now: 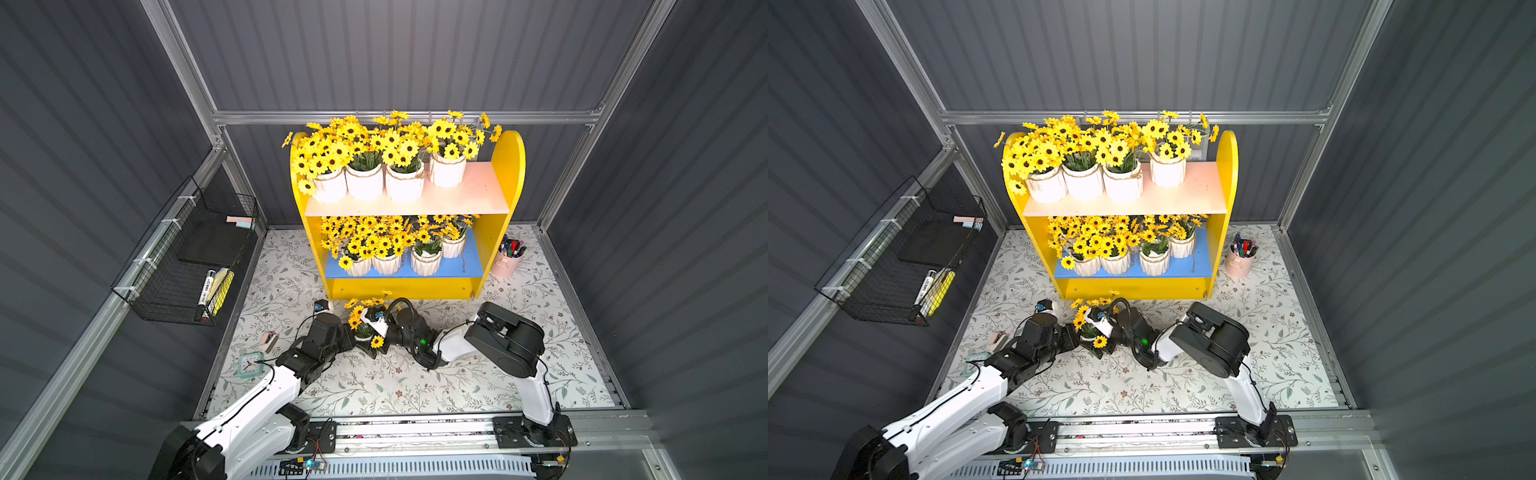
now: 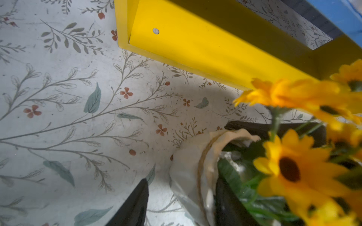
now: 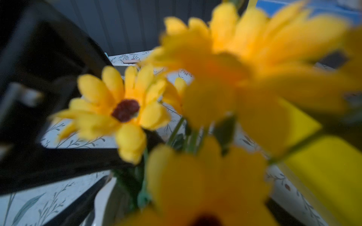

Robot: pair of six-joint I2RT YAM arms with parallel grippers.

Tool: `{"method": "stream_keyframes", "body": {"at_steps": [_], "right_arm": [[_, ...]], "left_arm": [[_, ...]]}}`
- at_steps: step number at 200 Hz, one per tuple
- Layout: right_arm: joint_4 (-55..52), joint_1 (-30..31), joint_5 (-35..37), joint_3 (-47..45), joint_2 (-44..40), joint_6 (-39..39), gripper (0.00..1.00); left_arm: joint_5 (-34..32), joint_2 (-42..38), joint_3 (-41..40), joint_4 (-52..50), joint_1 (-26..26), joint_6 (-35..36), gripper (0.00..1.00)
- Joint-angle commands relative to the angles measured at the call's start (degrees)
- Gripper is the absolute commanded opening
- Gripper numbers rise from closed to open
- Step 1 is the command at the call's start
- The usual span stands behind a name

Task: Take the sunflower pots off the shelves
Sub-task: Place the sunflower pot at the center of the board.

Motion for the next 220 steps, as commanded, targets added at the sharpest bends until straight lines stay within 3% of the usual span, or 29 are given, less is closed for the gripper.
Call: {"method": "stream_keyframes", "body": {"at_steps": [1, 97, 138, 179, 203, 215, 220], "right_arm": [[0.44, 0.51, -1.4, -0.96, -2.07, 0.3, 0.99], [2.7, 1.64, -3.13, -7.96, -5.23, 3.28, 0.99], [2.72, 1.5, 3.72, -10.44, -6.26, 1.61, 0.99], [1.74, 1.41, 5.49, -13.73, -9.51, 1.61, 0.99], [0.45, 1.42, 4.65, -15.5, -11.21, 2.02, 0.99], [-1.95, 1.41, 3.76, -15.54, -12.14, 2.78, 0.99], [-3.23, 1.49, 3.09, -15.3, -12.36, 2.9, 0.99]], "left_arm": [[-0.79, 3.76, 2.42, 1.32, -0.13, 0.63, 0.57], [-5.52, 6.78, 6.97, -0.26, -0.11, 2.57, 0.54], [-5.8, 7.29, 6.44, 0.3, -0.21, 2.58, 0.54], [-6.36, 6.2, 6.23, -0.26, -0.21, 2.98, 0.54], [-4.58, 4.96, 8.39, -2.03, -0.21, 4.4, 0.68], [-4.5, 3.57, 9.58, -4.43, -0.21, 4.71, 0.85], [-4.57, 2.86, 10.11, -5.49, -0.21, 4.72, 0.98]]}}
